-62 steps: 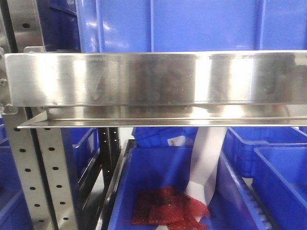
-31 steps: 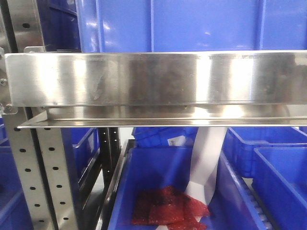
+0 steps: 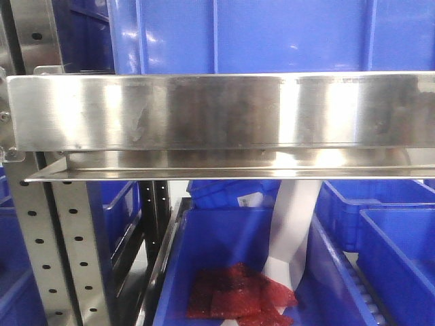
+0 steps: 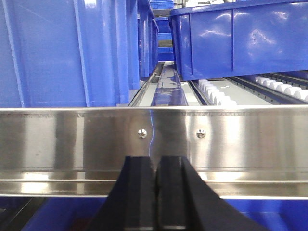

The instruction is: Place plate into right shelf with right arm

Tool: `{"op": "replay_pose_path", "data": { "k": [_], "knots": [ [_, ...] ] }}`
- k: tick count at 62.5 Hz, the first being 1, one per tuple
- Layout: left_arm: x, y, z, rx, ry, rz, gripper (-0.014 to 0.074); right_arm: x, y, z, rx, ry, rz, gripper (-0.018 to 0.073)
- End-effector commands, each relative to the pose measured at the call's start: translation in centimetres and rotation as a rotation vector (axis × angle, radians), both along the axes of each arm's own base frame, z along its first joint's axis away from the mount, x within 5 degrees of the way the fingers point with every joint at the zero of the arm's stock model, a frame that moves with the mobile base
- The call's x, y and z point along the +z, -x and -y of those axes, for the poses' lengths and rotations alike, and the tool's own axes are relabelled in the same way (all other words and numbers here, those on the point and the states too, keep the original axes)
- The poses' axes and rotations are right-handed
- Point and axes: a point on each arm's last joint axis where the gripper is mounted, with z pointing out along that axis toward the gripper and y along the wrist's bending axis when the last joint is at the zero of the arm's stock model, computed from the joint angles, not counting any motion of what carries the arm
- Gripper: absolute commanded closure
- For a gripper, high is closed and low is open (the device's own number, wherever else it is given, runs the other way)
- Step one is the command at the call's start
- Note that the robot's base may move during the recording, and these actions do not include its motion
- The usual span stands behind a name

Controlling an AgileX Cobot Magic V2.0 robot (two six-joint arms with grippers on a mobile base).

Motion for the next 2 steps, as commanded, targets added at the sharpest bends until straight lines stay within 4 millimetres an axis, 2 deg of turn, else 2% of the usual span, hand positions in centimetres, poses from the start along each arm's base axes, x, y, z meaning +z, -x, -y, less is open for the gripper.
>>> {"op": "replay_pose_path", "data": {
  "k": [1,2],
  "knots": [
    [0.52,0.08,-0.1,0.009,0.018,0.089,0.0724,1.31,0.27,0.0,-0.002,0.008,0.115,0.0504],
    [0.52,0.08,-0.1,0.009,0.018,0.089,0.0724,1.31,0.27,0.0,-0.002,0.008,0.115,0.0504]
  ]
}}
